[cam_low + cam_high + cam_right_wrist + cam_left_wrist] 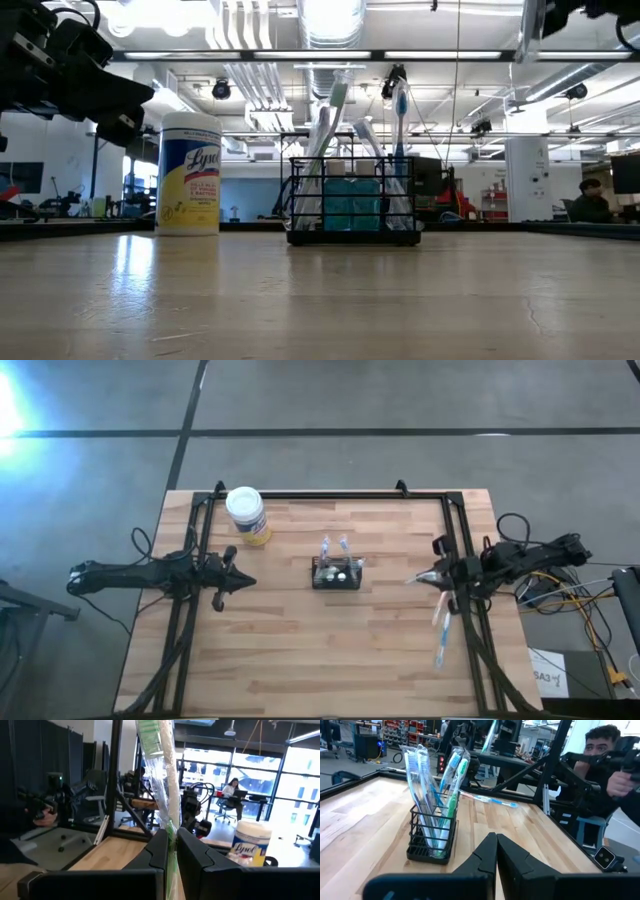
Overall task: Pick & Place toothbrushing station
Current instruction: Put the green toothbrush into the wire organizer
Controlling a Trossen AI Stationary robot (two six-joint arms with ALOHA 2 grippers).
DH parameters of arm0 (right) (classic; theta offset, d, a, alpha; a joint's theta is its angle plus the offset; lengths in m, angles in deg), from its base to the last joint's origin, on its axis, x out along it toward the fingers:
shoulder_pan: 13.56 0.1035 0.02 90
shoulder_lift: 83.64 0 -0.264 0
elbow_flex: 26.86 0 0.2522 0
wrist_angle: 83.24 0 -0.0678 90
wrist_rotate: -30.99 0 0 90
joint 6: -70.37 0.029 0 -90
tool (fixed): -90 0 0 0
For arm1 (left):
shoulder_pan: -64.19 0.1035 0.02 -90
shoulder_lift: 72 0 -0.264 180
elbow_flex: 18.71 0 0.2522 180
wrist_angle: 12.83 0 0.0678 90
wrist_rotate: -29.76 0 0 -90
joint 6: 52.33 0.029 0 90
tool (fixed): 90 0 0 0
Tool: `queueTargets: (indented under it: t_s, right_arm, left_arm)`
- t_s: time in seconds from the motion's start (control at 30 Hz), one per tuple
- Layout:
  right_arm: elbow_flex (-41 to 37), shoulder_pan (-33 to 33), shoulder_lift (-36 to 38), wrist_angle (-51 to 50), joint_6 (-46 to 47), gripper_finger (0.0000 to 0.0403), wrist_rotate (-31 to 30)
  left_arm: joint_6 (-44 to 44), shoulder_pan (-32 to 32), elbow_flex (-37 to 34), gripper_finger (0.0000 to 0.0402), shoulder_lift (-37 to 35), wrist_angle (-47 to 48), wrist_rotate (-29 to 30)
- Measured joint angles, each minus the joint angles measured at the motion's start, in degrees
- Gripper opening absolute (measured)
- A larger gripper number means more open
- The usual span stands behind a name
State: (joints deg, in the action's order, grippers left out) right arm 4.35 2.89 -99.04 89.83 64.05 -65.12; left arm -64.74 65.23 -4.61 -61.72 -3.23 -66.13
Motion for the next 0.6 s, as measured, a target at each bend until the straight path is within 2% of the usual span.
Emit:
queueTargets:
  t_s: [0.2, 0.6]
  right_arm:
    - [-7.2, 0.0, 4.6, 5.6, 0.7, 0.0019, -0.1]
    - [-13.7, 0.0, 13.1, 6.0, 1.7, 0.0019, -0.1]
  left_arm:
    - [-0.1, 0.0, 0.0, 0.0012, 0.0, 0.0, 0.0]
    - [-0.1, 0.0, 0.0, 0.0012, 0.0, -0.1, 0.0]
